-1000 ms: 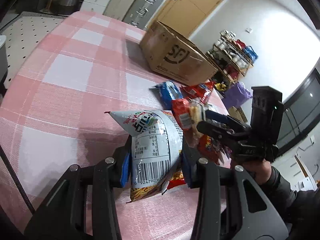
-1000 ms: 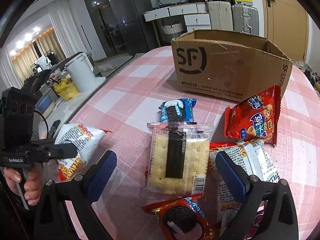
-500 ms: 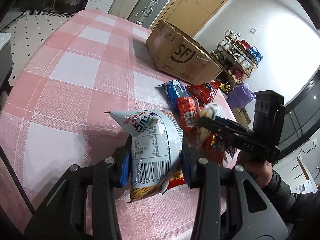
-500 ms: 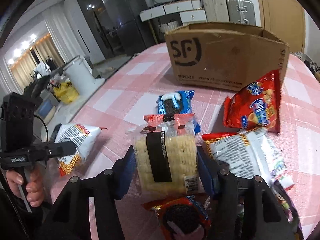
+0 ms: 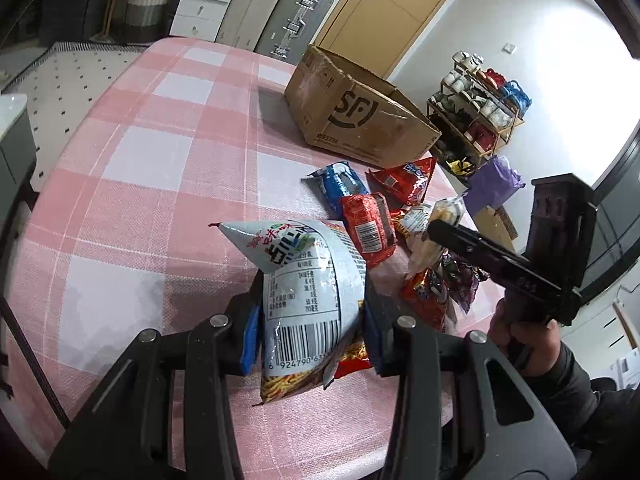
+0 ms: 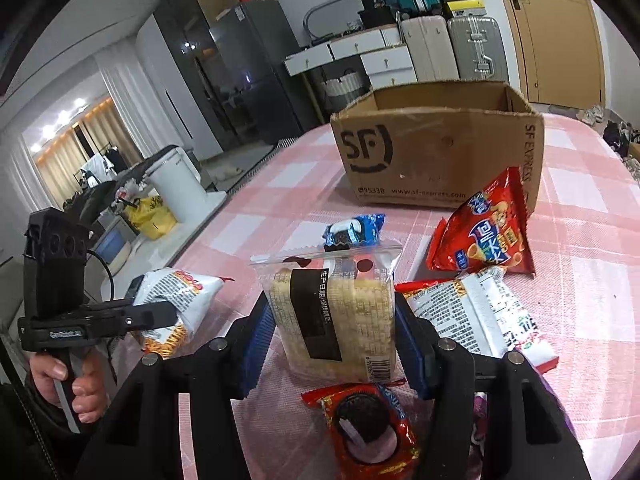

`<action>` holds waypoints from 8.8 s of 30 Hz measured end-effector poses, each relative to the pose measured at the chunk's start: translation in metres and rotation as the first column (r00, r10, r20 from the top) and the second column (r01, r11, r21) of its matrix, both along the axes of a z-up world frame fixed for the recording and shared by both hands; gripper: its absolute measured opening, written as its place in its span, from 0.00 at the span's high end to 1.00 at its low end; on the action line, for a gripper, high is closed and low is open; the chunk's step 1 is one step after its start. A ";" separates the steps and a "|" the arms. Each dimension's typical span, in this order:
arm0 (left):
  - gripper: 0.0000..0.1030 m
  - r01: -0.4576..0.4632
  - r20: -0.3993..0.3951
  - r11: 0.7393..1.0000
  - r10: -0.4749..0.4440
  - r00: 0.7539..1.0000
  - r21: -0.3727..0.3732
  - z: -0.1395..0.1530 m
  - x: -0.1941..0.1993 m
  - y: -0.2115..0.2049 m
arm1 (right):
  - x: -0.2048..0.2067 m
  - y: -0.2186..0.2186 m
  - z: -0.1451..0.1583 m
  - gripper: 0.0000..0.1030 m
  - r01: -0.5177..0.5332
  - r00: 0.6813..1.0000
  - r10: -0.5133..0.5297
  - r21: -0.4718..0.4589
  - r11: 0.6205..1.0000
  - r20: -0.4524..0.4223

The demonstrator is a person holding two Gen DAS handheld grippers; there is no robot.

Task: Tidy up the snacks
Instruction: 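Carry the noodle bag and cracker pack over the box with both grippers, then open both grippers to drop the noodle bag and cracker pack into the box, then move both tools back toward the remaining snack packs, then grasp the purple candy bag with the right gripper, then grasp the red Oreo cookie pack with the left gripper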

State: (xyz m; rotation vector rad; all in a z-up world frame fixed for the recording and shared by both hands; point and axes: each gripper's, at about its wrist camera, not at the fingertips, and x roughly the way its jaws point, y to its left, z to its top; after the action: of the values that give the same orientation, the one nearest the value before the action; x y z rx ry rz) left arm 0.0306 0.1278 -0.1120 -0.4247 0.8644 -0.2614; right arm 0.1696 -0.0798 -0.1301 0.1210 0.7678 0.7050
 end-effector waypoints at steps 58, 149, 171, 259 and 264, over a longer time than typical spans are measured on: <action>0.63 0.046 0.108 0.978 -0.069 0.992 0.202 0.186 0.241 -0.088 | 0.097 -0.093 0.190 0.44 0.024 0.966 -0.058 0.137 0.990 0.253; 0.01 -0.027 0.189 0.982 -0.009 0.982 0.185 0.145 0.029 -0.100 | -0.100 -0.124 0.118 0.06 0.195 0.945 -0.215 0.105 0.975 0.247; 0.01 0.048 0.099 0.987 -0.063 0.993 0.154 0.064 0.022 -0.116 | -0.077 -0.122 0.005 0.06 0.198 0.980 -0.198 0.053 0.979 -0.013; 0.56 0.317 -0.061 0.921 -0.312 0.948 0.225 -0.024 0.069 -0.218 | -0.093 -0.171 0.006 0.58 0.218 0.975 -0.223 0.164 0.962 0.011; 0.55 0.301 -0.035 0.925 -0.301 0.953 0.231 -0.007 0.058 -0.211 | -0.100 -0.159 0.023 0.57 0.205 0.976 -0.213 0.136 0.969 0.046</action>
State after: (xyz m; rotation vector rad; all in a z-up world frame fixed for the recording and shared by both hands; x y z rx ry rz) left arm 0.0891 -0.0832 -0.1187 -0.0686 0.9465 -0.4375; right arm 0.0695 -0.2392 -0.1070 0.2942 0.6397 0.5545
